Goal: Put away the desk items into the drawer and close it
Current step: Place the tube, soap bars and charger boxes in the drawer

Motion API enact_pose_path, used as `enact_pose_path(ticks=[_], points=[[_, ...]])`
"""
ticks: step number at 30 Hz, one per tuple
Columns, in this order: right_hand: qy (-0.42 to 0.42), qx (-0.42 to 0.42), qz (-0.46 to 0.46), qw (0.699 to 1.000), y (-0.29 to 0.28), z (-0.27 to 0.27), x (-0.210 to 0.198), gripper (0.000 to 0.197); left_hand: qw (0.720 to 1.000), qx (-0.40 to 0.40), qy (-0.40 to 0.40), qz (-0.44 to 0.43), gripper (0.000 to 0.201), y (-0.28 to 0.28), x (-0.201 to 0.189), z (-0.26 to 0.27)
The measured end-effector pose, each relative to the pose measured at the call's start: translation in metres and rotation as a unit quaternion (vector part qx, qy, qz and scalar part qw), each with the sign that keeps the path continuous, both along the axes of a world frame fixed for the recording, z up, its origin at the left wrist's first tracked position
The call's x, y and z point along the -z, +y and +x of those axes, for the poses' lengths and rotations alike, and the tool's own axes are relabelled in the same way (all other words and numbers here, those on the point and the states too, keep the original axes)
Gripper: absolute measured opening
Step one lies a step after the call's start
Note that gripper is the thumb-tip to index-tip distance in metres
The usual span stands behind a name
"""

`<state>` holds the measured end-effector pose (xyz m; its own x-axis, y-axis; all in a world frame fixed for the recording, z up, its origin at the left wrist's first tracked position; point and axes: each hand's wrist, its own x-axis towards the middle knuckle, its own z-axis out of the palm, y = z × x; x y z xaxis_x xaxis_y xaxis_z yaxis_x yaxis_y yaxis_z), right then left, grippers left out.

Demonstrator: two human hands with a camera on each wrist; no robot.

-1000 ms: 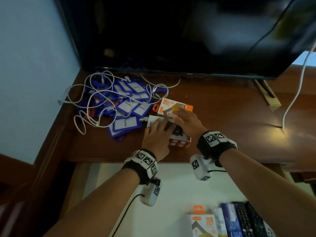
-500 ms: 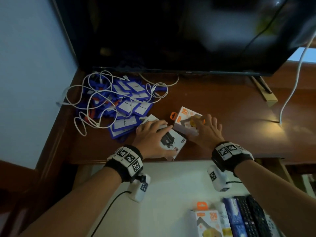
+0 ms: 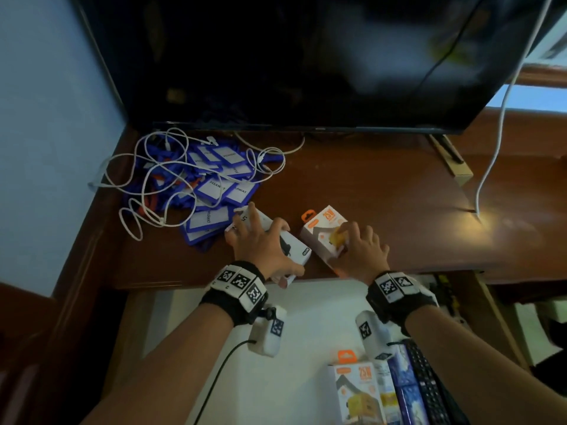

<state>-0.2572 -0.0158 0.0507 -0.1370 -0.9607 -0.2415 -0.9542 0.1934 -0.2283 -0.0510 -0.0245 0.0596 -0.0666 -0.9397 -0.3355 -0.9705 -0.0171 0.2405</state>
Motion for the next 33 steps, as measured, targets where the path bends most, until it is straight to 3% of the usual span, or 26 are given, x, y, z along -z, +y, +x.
enact_pose_path(ticks=[4, 8, 13, 22, 25, 29, 33], points=[[-0.042, 0.024, 0.014, 0.999, 0.038, -0.005, 0.003, 0.101, 1.000, 0.009, -0.005, -0.025, 0.088, 0.017, 0.001, -0.001], [-0.203, 0.074, -0.023, 0.976, 0.079, -0.006, 0.018, 0.107, 0.999, 0.016, -0.003, -0.039, 0.087, 0.044, 0.005, -0.004], [-0.333, 0.095, -0.005, 0.938, 0.121, -0.011, 0.027, 0.108, 0.997, 0.049, -0.024, -0.062, 0.088, 0.094, 0.010, -0.012], [-0.428, 0.123, 0.090, 0.891, 0.166, -0.027, 0.070, 0.110, 0.996, 0.053, -0.005, -0.069, 0.088, 0.178, 0.035, -0.014], [-0.417, 0.130, 0.109, 0.893, 0.174, -0.015, 0.079, 0.112, 0.998, 0.042, -0.016, -0.033, 0.089, 0.195, 0.044, -0.010], [-0.277, 0.060, 0.140, 0.949, 0.182, 0.001, 0.077, 0.105, 0.999, 0.022, -0.027, 0.006, 0.089, 0.210, 0.051, 0.002], [-0.208, 0.006, 0.150, 0.966, 0.188, 0.018, 0.072, 0.105, 0.997, 0.034, -0.034, 0.055, 0.090, 0.217, 0.059, 0.018]])
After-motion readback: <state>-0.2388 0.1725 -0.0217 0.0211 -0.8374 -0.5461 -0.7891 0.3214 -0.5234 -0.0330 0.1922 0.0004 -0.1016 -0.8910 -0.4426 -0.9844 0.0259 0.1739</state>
